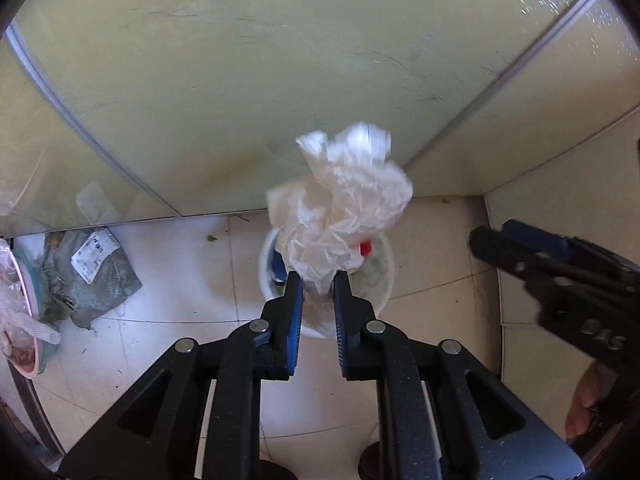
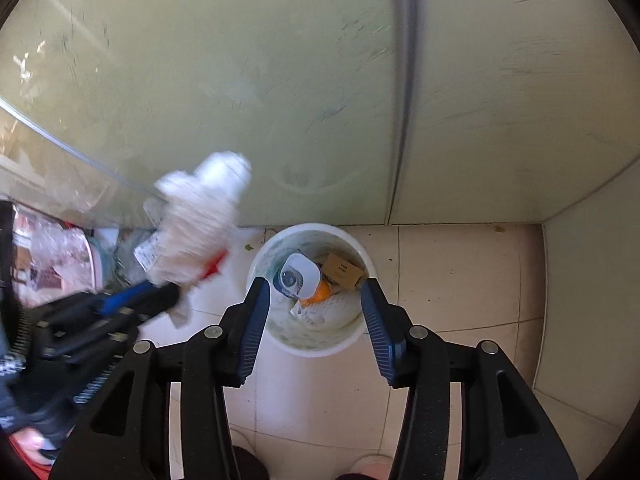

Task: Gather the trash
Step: 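Open the right tool over the bin while the left tool releases the tissue, then raise both tools back up to the counter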

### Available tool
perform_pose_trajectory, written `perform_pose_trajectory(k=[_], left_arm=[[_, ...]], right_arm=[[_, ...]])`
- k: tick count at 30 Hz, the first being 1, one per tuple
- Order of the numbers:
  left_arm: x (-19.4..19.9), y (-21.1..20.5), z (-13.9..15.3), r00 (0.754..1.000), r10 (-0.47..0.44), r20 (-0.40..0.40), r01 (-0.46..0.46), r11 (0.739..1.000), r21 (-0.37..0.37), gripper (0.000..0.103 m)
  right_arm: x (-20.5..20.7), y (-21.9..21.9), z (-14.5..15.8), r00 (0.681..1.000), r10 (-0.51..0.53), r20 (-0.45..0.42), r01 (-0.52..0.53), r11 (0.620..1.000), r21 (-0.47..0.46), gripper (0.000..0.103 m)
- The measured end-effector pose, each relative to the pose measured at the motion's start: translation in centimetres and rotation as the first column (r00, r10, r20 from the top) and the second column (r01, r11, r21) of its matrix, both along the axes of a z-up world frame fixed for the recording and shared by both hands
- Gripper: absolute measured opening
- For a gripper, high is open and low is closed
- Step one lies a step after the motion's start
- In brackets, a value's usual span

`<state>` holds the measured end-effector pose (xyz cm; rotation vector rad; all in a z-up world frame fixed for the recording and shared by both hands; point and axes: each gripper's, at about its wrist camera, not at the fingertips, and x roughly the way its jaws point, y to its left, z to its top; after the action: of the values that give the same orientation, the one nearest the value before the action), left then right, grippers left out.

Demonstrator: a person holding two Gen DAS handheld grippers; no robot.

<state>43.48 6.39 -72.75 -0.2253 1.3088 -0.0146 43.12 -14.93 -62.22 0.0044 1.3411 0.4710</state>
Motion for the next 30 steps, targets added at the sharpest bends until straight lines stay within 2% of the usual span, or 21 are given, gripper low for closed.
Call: perform_pose_trajectory(k=[1,2,3,8,12,15,22,30], left_arm=[[0.2,-0.4,0.0,1.0,-0.009,-0.01,0.009,1.0,-0.002,0.021],[0.5,-0.7,-0.1,1.0,-0.015,-0.025,0.015,1.0,-0.003,0.036],[0.6,-0.9,0.0,0.999,-0.015,-0.034,0.015,1.0,-0.005,0.047],[0.5,-1.2,1.7,0.999,-0.001,-0.041,0.001,1.0,-0.005,0.048],[-0.5,-1.0,5.2,0.999,0.015,-0.035,-0.015,1.0,-0.003,0.048],[-1.6,-0.3,8.4,0.999,0.018,-0.028,-0.018,1.0,0.007,0.048],[-4.4,-0.3,20.2,0.999,0.04,0.029,-0.04,0.999,0.02,0.048],[-7.7,-1.3,36.6,0.981,0.075,0.176,-0.083,0.996,0.039,0.049]], right_arm=[[0.0,-0.7,0.6,1.0,-0.011,0.004,0.011,1.0,0.003,0.045],[-0.1,-0.8,1.0,1.0,-0.018,0.007,0.018,1.0,0.006,0.045],[-0.1,-1.1,1.6,1.0,-0.024,0.01,0.024,1.0,0.007,0.045],[0.3,-1.7,3.0,0.999,-0.046,0.02,0.046,0.999,0.011,0.045],[-0.4,-0.5,5.4,0.998,-0.05,0.029,0.05,0.999,0.009,0.045],[-1.1,-0.4,8.4,0.998,-0.043,0.036,0.043,0.999,-0.002,0.045],[-2.6,-1.3,18.4,0.997,-0.027,0.069,0.026,1.0,0.018,0.045],[-5.2,-2.3,31.3,0.984,0.008,0.175,-0.016,0.999,0.043,0.045]])
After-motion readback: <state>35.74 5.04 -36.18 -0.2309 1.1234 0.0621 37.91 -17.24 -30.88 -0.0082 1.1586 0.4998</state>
